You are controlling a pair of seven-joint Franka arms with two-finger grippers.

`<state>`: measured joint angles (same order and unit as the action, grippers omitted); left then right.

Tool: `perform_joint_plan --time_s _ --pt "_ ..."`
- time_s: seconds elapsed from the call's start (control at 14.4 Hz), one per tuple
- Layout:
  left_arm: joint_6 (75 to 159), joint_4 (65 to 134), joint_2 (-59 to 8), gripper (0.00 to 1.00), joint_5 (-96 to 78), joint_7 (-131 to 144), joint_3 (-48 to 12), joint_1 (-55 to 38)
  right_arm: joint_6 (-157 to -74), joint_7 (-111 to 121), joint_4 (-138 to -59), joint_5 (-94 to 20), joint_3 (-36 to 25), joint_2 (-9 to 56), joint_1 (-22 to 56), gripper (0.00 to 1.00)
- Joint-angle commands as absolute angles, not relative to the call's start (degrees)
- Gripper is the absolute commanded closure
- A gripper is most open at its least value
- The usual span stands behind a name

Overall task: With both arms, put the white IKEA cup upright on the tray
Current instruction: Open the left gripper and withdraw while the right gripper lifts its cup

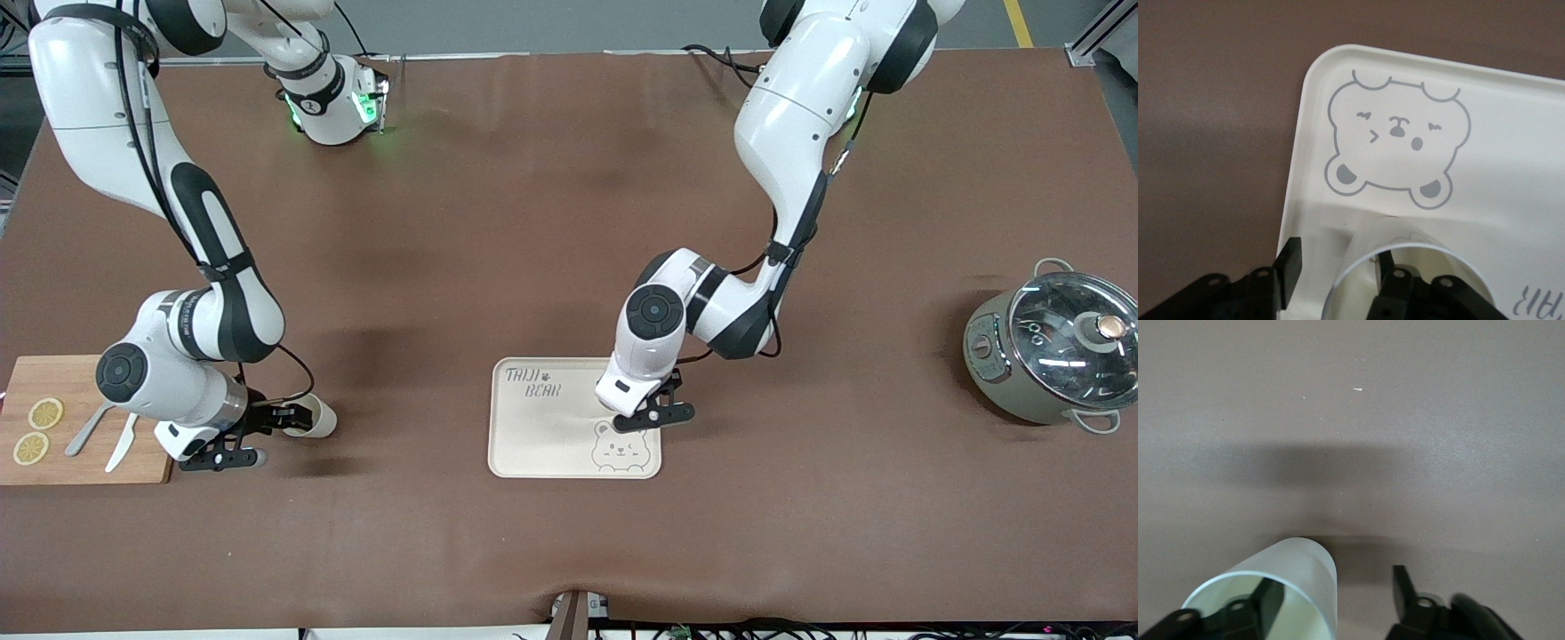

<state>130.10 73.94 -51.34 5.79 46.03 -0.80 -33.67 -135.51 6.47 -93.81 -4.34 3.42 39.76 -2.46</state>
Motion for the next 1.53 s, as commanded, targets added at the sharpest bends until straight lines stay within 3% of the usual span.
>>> perform_joint_plan --time_s 0.0,0.21,0.49,1.11,1.46 --pt "130.3 74.3 -50.5 0.0 7.5 45.4 -0.3 -33.8 -136.1 7.1 -93.9 -4.7 3.6 40.0 -2.3 0.58" --pt "129.7 74.3 -49.5 0.0 7.5 45.4 -0.4 -33.7 -136.0 7.0 -93.8 -5.0 3.6 39.9 -2.3 0.72" --pt "126.3 74.3 -48.1 0.0 7.3 45.3 -0.6 -33.3 -135.6 6.9 -93.7 -5.1 3.7 39.9 -2.2 1.0" --pt "116.9 74.4 -38.6 0.0 5.4 39.4 -0.9 -30.2 -135.4 6.9 -93.2 -5.1 3.7 39.6 -2.3 1.0" --pt "115.5 74.9 -35.9 0.0 4.9 32.6 -1.1 -26.0 -127.1 6.1 -88.4 -8.2 5.1 39.1 -2.6 1.0"
